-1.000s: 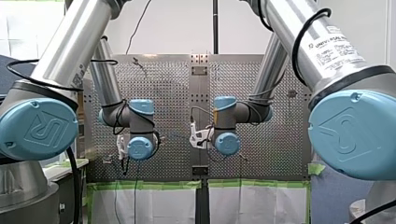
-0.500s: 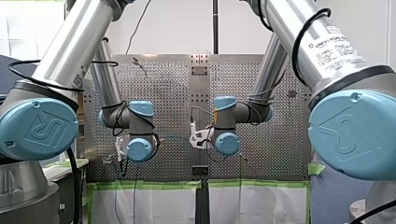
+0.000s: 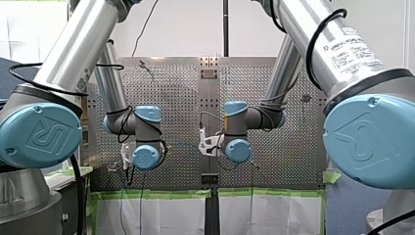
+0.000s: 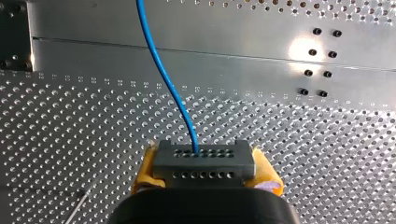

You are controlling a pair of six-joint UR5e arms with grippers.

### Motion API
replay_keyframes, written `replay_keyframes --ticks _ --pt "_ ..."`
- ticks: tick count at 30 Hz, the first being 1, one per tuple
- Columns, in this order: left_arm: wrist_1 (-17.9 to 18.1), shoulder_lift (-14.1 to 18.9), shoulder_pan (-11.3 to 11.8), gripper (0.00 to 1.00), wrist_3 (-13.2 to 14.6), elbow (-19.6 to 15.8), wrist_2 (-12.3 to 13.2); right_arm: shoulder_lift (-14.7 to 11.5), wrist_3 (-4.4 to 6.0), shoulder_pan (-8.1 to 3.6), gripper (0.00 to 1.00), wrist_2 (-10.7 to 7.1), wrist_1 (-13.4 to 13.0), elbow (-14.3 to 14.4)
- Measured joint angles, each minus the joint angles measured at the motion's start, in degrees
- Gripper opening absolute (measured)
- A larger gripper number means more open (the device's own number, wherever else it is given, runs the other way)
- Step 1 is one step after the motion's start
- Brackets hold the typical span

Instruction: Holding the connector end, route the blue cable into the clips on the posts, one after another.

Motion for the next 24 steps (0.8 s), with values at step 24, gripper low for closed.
replay_keyframes --ticks 24 --pt "0.00 0.00 0.00 0.00 0.00 0.00 0.00 7.07 0.58 0.76 0.00 5.15 8.29 0.08"
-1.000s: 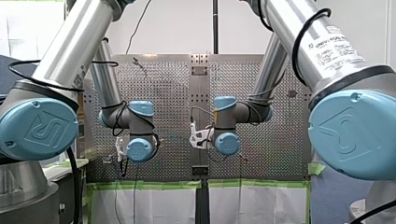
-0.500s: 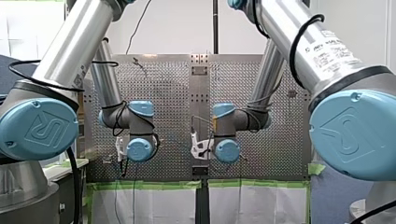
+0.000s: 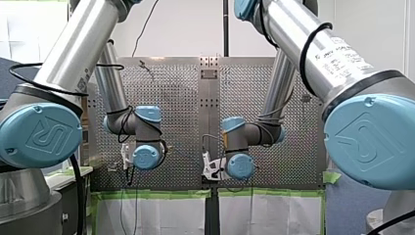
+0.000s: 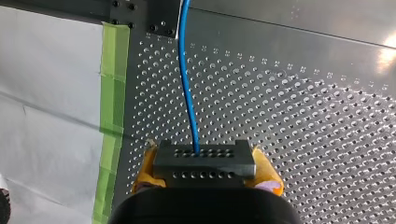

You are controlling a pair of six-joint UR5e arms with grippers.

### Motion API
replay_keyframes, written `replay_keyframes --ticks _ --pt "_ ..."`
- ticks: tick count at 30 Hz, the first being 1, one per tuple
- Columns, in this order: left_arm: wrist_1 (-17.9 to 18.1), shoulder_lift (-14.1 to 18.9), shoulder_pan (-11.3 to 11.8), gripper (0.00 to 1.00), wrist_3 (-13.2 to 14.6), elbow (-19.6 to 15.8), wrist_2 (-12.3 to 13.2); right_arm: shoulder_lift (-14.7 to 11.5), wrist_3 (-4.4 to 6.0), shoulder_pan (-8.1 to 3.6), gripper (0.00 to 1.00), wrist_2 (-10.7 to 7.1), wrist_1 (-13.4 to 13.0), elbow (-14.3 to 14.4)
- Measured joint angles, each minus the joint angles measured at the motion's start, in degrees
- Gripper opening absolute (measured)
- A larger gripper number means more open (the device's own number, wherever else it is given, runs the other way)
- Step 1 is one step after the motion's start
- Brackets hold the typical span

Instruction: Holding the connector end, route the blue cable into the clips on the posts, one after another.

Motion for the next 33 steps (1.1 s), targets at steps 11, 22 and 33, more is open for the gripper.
replay_keyframes --ticks 11,22,33 --pt "-3.68 3.67 -1.71 0.00 1.21 0.24 -3.68 -2.86 2.35 -0.55 0.00 -0.42 0.44 -1.93" --pt "-9.61 9.62 -0.48 0.00 3.53 0.40 -8.07 -8.95 3.62 -0.69 0.00 -6.07 4.40 -4.64" --pt "-16.06 16.04 1.73 0.00 3.40 2.77 -9.02 -14.86 2.78 -0.29 0.00 -11.98 8.89 -7.66"
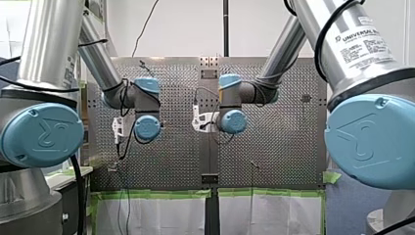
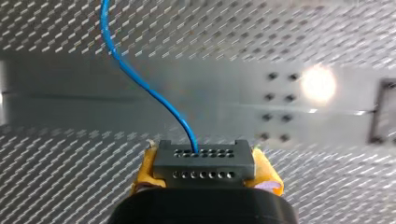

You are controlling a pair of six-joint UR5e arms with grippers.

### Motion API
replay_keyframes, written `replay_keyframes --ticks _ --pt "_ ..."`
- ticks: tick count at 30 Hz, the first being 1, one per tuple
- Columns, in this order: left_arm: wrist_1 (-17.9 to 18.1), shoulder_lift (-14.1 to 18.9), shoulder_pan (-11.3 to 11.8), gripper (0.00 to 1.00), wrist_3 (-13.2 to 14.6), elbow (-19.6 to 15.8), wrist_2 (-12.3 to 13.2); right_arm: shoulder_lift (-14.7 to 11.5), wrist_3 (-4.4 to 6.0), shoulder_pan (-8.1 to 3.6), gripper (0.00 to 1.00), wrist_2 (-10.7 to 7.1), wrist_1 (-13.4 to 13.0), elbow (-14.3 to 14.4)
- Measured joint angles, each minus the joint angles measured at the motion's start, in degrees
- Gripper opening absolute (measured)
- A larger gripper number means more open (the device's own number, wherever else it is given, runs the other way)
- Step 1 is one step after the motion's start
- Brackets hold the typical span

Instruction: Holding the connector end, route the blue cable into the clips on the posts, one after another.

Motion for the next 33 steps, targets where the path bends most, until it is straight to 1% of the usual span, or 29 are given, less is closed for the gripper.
replay_keyframes --ticks 2,6,12,18,23,27,33 --pt "-1.14 1.16 0.30 0.00 -0.12 1.10 0.03 -0.94 -0.20 0.09 0.00 -0.94 0.85 -0.84" --pt "-3.41 3.40 0.86 0.00 -0.22 3.32 0.01 -2.82 -0.17 0.17 0.00 -2.65 2.67 -2.65" --pt "-6.86 6.87 1.88 0.00 -0.73 6.78 -0.85 -5.06 0.00 0.21 0.00 -3.71 5.54 -5.50" --pt "-10.34 10.34 2.70 0.00 -0.84 10.25 -1.61 -5.49 -0.14 0.40 0.00 -5.74 8.54 -8.51" --pt "-13.14 13.18 3.47 0.00 -0.85 13.07 -1.75 -5.71 -0.27 0.82 0.00 -6.93 10.91 -10.87" --pt "-15.13 15.16 4.11 0.00 -0.85 15.05 -1.72 -5.75 0.07 1.15 0.00 -7.74 12.86 -12.98" --pt "-18.16 17.90 5.17 0.00 -0.91 18.07 -1.43 -5.76 1.08 1.37 0.00 -8.16 14.37 -16.24"
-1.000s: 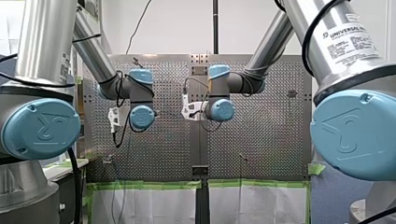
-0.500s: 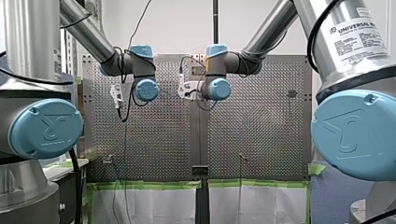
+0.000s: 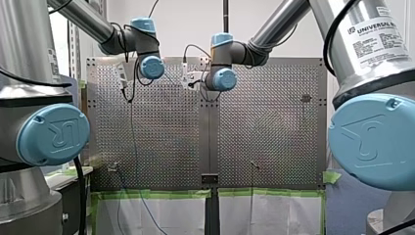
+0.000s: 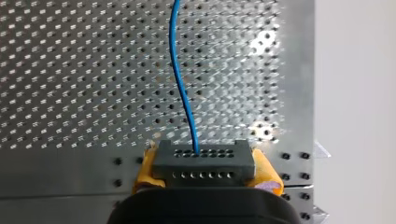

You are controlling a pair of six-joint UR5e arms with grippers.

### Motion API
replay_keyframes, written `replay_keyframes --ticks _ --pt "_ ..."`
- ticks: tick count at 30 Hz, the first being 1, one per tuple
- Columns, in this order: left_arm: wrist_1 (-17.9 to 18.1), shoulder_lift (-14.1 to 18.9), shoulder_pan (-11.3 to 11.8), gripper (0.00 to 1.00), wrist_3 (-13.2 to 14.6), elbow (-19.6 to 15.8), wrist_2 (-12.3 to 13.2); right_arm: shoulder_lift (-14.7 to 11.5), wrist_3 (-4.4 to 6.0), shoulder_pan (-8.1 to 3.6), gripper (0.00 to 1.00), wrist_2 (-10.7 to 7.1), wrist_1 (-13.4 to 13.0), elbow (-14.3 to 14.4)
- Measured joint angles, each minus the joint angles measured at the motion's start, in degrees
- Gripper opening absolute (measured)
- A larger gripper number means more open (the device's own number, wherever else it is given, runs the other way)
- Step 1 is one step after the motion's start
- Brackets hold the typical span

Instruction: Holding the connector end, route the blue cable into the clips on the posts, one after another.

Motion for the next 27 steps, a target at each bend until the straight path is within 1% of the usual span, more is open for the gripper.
replay_keyframes --ticks 4,9,12,16,19,21,24,27 --pt "-2.25 0.64 0.82 0.00 -0.45 1.89 0.87 0.00 0.23 0.13 0.00 -0.42 1.31 -2.18" --pt "-5.30 0.70 2.08 0.00 -0.85 2.73 2.56 -0.01 0.34 0.40 0.00 -0.72 3.16 -5.23" --pt "-7.02 0.19 2.77 0.00 -0.93 3.13 3.33 0.00 0.41 0.67 0.00 -0.98 3.79 -6.94" --pt "-9.09 -0.83 3.74 0.00 -1.19 3.86 3.71 0.03 0.60 1.07 0.00 -1.52 4.14 -9.09" --pt "-10.82 -0.36 4.56 0.00 -1.90 4.30 4.14 0.14 1.16 1.44 0.00 -2.33 4.23 -9.96" --pt "-11.75 -0.16 5.15 0.00 -2.36 4.64 4.65 0.28 1.75 1.60 0.00 -2.80 4.24 -10.22" --pt "-12.76 -0.31 5.92 0.00 -2.69 5.23 5.11 0.83 2.47 1.70 0.00 -3.15 4.22 -10.78" --pt "-13.23 -0.41 6.65 0.00 -2.80 5.51 5.69 1.90 2.73 1.84 0.00 -3.49 4.29 -11.81"
